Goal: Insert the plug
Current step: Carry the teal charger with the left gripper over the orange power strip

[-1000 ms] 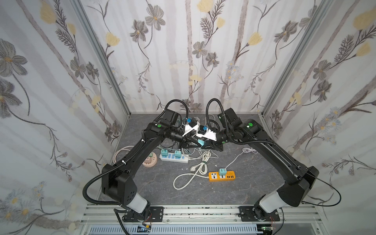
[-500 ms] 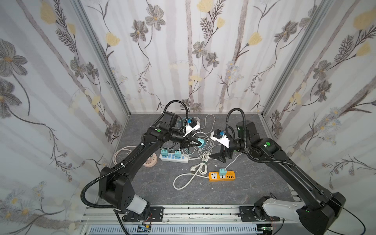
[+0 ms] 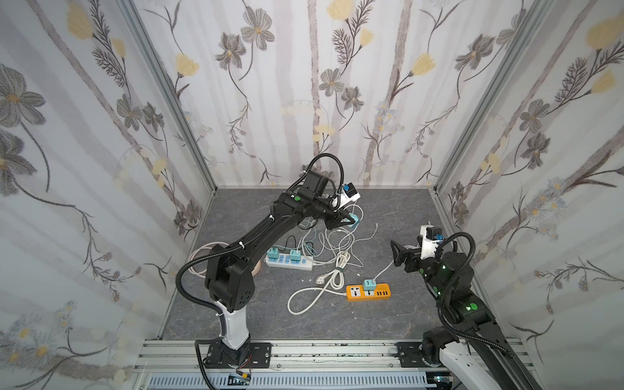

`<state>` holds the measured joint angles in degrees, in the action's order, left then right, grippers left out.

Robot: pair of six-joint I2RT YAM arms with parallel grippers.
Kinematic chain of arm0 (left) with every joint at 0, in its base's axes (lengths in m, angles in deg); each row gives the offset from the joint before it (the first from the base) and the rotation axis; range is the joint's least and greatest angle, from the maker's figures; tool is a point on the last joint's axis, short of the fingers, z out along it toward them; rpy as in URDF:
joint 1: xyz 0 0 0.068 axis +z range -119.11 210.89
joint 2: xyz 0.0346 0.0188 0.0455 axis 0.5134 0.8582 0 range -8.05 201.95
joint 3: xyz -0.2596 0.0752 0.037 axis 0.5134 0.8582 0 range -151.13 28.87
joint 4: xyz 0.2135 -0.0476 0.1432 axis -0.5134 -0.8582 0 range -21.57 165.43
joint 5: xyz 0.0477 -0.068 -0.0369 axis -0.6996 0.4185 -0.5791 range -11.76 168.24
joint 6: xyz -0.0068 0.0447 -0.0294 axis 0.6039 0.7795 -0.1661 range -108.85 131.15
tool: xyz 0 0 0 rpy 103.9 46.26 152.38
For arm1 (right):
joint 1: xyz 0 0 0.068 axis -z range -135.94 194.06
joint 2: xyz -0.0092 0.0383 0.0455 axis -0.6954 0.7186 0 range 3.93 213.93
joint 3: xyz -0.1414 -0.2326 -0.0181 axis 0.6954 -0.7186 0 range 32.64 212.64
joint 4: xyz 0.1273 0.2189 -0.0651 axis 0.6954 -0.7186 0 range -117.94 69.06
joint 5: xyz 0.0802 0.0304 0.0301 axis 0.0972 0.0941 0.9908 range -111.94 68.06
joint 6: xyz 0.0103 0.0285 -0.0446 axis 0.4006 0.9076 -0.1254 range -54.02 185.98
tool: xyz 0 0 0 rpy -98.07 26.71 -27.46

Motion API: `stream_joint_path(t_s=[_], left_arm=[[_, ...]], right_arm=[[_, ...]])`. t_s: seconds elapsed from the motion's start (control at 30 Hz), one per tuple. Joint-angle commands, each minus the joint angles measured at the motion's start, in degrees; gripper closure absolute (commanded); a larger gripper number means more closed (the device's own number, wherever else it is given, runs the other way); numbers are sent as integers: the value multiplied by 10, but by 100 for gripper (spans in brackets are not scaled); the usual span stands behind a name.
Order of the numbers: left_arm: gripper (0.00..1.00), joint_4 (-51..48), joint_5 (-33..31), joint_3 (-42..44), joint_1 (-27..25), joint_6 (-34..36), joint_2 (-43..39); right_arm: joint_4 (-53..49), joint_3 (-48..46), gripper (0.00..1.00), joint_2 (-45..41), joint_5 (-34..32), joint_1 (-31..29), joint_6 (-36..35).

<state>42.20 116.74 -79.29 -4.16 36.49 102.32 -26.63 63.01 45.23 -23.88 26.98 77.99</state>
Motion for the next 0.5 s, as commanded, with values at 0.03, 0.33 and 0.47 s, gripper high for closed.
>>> stream_joint_path(t_s=[0.03, 0.33, 0.47], left_arm=[[100, -33, -144, -194, -7, -49, 89], [100, -81, -195, -416, -10, -43, 197], [100, -129, -121, -296, -34, 35, 152]], right_arm=[[-10, -1, 1, -1, -81, 12, 57], [-7, -5, 1, -3, -103, 25, 51], [-11, -12, 1, -1, -105, 28, 53]])
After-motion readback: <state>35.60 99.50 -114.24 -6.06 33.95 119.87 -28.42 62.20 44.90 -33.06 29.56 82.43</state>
